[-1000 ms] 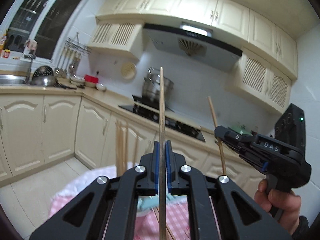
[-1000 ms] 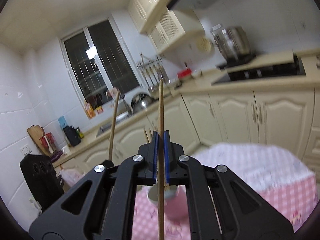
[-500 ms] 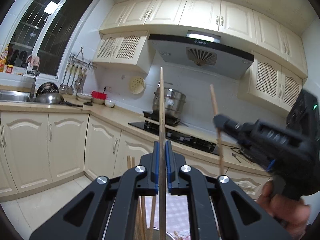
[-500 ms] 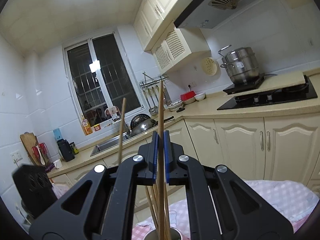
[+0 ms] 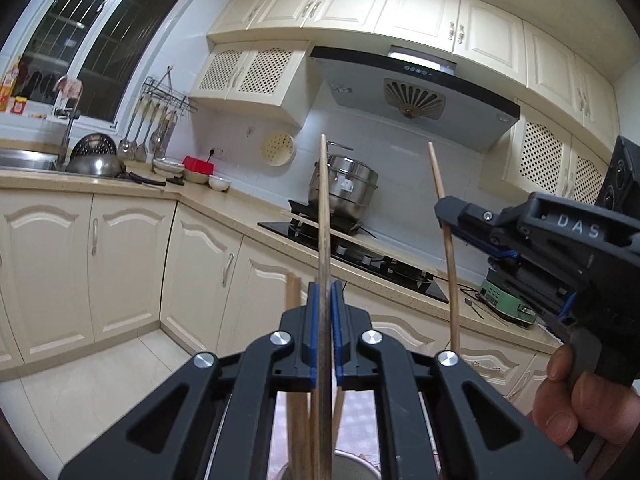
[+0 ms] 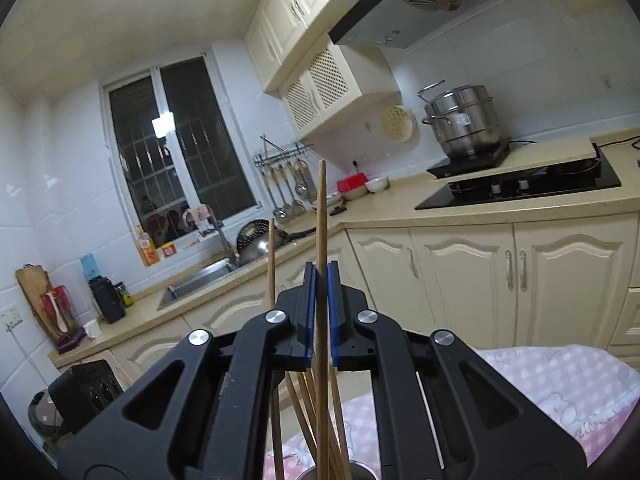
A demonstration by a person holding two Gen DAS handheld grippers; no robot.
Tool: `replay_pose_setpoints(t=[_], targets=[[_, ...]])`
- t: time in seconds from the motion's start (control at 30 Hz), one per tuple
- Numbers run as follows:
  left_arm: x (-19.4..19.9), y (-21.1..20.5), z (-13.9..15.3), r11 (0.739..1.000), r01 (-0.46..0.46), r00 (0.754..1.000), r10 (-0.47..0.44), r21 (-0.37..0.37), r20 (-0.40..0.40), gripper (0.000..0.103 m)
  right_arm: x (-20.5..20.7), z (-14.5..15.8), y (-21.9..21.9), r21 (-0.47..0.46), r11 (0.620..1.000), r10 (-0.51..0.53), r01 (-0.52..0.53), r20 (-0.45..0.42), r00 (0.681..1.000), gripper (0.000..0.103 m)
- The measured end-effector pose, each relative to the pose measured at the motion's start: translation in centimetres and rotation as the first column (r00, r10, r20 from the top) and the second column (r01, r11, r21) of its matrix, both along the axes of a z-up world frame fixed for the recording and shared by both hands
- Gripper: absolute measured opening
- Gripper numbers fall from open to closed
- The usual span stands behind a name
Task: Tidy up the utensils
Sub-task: 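Lift both chopsticks and drop them into the pink cup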
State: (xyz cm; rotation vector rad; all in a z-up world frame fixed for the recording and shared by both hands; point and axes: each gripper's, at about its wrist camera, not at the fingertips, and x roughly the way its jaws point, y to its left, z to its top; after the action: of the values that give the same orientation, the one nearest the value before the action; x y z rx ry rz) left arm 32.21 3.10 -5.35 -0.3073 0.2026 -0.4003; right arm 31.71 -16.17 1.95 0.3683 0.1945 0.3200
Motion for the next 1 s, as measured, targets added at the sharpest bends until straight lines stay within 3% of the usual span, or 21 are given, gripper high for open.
replay_pose_setpoints(t=[0.2, 0.47, 0.7, 0.83, 0.9, 0.93, 0.97, 1.0], targets=[[0.5, 0.5, -0.6, 1.000, 0.018, 1.000, -0.018, -0.013, -0.001, 0.006, -0.3, -0.2, 1.6, -0.039, 0.994, -0.108, 0.106, -0.039, 0.993, 0.006], [1.2, 0.7, -1.9, 0.997, 0.076, 0.997, -0.077, -0.028, -0.015, 0.006, -1.0, -2.2, 3.4, -0.097, 0.973, -0.212, 0.212, 0.002, 0.977, 0.006], [2.1, 0.8, -3.4, 0.994, 0.108, 0.993, -0.109, -0.031, -0.036, 0.006, -1.0, -3.9, 4.5, -0.129, 0.964, -0.234, 0.233, 0.010, 0.972, 0.006], [2.1, 0.7, -4.1, 0.993, 0.115, 0.992, -0.116, -0.022, -0.054, 0.006, -0.8, -4.5, 4.2, -0.129, 0.968, -0.221, 0.214, -0.039, 0.974, 0.007], [1.8, 0.8, -4.1, 0.993, 0.118, 0.991, -0.119, -0.012, -0.061, 0.008, -1.0, -4.4, 3.8, -0.127, 0.969, -0.220, 0.211, -0.060, 0.974, 0.018], [1.5, 0.9, -4.0, 0.992, 0.123, 0.991, -0.123, -0.011, -0.059, 0.011, -1.2, -4.3, 3.4, -0.118, 0.969, -0.225, 0.217, -0.065, 0.972, 0.049], [1.2, 1.1, -3.9, 0.992, 0.123, 0.991, -0.123, -0.005, -0.056, 0.021, -1.8, -4.0, 2.8, -0.096, 0.969, -0.235, 0.228, -0.059, 0.970, 0.082], [0.8, 1.2, -3.7, 0.993, 0.120, 0.991, -0.120, 0.001, -0.051, 0.037, -2.1, -3.8, 2.6, -0.087, 0.969, -0.238, 0.233, -0.051, 0.970, 0.084]])
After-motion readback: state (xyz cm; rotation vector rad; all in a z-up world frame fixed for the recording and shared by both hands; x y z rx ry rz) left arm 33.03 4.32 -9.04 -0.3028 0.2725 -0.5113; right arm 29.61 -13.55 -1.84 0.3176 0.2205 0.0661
